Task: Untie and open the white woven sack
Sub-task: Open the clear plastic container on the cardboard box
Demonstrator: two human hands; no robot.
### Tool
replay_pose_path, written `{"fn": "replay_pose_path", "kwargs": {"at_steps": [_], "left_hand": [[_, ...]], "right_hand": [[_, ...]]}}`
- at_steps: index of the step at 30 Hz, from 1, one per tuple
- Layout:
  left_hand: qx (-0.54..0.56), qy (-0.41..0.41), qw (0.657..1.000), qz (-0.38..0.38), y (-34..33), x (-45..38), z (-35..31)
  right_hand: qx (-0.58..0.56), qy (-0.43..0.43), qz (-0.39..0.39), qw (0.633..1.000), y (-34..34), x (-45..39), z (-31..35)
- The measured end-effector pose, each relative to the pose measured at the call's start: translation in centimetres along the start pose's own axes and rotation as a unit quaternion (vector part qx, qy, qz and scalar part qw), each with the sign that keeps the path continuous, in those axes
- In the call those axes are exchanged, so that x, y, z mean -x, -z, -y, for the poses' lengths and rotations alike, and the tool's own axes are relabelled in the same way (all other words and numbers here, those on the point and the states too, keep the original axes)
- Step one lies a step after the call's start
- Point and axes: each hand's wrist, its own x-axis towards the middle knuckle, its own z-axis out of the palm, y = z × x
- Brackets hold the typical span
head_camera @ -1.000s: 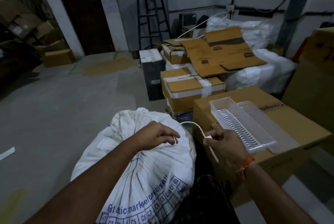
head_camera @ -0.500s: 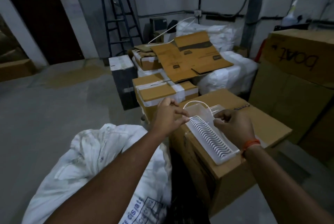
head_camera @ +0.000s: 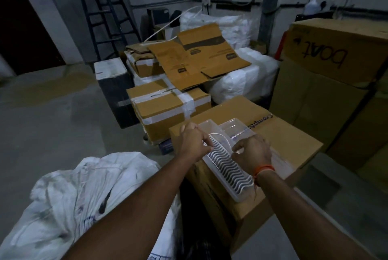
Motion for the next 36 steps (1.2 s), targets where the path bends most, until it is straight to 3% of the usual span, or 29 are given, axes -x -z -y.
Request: {"fn": "replay_pose_path", "kwargs": {"at_steps": [6, 11, 14, 19, 31, 36], "left_hand": [[0.009, 0.013, 1.000, -0.008, -0.9, -0.4, 0.2], [0.048, 0.022, 0.998, -0.029, -1.0, -0.5, 0.5], [0.054, 0.028, 0.997, -0.039, -0.7, -0.7, 0.9], [0.014, 0.058, 0.997, -0.055, 0.1, -0.8, 1.2], [-0.087, 0.060, 0.994, 0.008, 0.4, -2.3, 0.0], [-0.138, 0.054, 0.989, 0.029, -0.3, -3.1, 0.0]], "right_hand": [[0.084, 0.027, -0.018, 0.996, -0.6, 0.3, 0.2], [-0.009, 0.046, -0.063, 0.997, -0.8, 0.7, -1.6], [-0.057, 0.009, -0.113, 0.992, -0.3, 1.1, -3.4], [-0.070, -0.066, -0.104, 0.990, 0.1, 1.7, -6.7], [-0.109, -0.084, -0.091, 0.986, -0.4, 2.5, -9.0], [-0.109, -0.135, -0.096, 0.980, -0.5, 2.7, -10.2]]}}
